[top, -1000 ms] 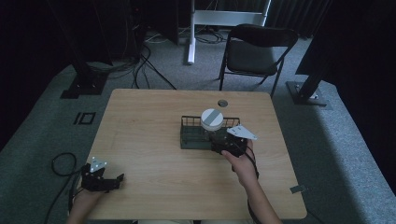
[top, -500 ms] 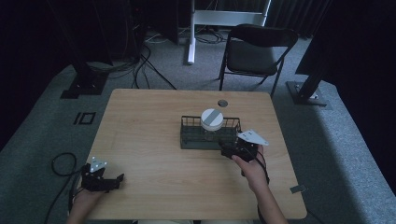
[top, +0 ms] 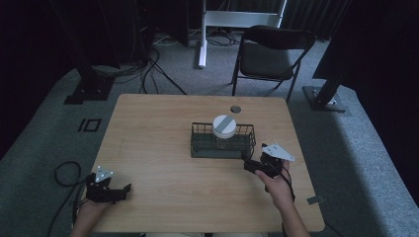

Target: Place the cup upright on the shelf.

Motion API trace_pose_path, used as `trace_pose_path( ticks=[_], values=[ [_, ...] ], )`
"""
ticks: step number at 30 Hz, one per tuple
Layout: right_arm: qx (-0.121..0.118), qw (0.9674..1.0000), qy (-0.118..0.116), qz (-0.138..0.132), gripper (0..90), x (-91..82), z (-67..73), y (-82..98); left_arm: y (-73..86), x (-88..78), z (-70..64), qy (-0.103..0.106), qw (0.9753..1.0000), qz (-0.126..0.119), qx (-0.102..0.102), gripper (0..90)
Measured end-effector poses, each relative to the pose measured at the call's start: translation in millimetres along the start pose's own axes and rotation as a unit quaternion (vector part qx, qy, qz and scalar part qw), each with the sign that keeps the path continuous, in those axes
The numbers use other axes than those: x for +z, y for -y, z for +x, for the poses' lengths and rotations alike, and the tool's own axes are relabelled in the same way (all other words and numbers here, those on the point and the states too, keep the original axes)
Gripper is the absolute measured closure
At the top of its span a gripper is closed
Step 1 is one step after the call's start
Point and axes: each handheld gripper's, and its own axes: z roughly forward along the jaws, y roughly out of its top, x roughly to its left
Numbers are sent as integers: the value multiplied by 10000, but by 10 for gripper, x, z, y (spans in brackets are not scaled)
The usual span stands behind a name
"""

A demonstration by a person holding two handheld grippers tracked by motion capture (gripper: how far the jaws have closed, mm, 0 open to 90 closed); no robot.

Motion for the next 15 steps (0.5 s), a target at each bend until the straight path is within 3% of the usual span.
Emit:
trace_pose_path(
  ticks=[15],
  values=[
    [95,9993,230,270,128,-24,-207,319,0,0,0,0,10000,-1,0,5]
  ],
)
